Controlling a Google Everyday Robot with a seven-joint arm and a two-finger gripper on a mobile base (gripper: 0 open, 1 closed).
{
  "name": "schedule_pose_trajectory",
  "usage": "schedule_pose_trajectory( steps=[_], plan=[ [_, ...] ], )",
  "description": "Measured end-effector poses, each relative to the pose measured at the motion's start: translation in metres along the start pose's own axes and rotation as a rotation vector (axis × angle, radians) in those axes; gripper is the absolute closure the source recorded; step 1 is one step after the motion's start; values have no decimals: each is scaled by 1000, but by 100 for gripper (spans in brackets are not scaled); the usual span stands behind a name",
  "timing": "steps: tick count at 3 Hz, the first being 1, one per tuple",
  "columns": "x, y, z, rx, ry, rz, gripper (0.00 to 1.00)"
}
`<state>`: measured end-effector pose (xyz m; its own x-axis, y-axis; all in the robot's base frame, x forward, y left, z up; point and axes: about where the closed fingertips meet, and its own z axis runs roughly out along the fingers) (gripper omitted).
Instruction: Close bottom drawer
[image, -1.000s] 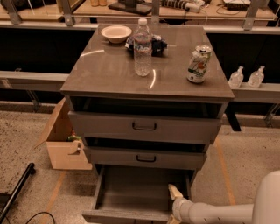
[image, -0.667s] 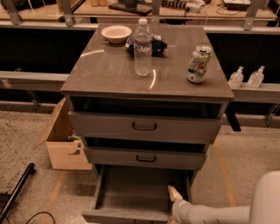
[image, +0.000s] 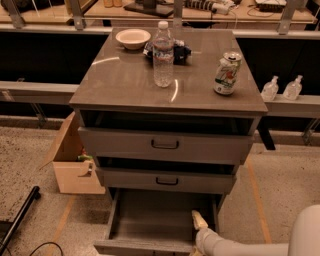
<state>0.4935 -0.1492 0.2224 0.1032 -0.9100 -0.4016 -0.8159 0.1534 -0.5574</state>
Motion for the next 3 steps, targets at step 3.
schedule_pose_trajectory(
  steps=[3],
  plan=[
    [0,-20,29,105,-15,-67,0]
  ],
)
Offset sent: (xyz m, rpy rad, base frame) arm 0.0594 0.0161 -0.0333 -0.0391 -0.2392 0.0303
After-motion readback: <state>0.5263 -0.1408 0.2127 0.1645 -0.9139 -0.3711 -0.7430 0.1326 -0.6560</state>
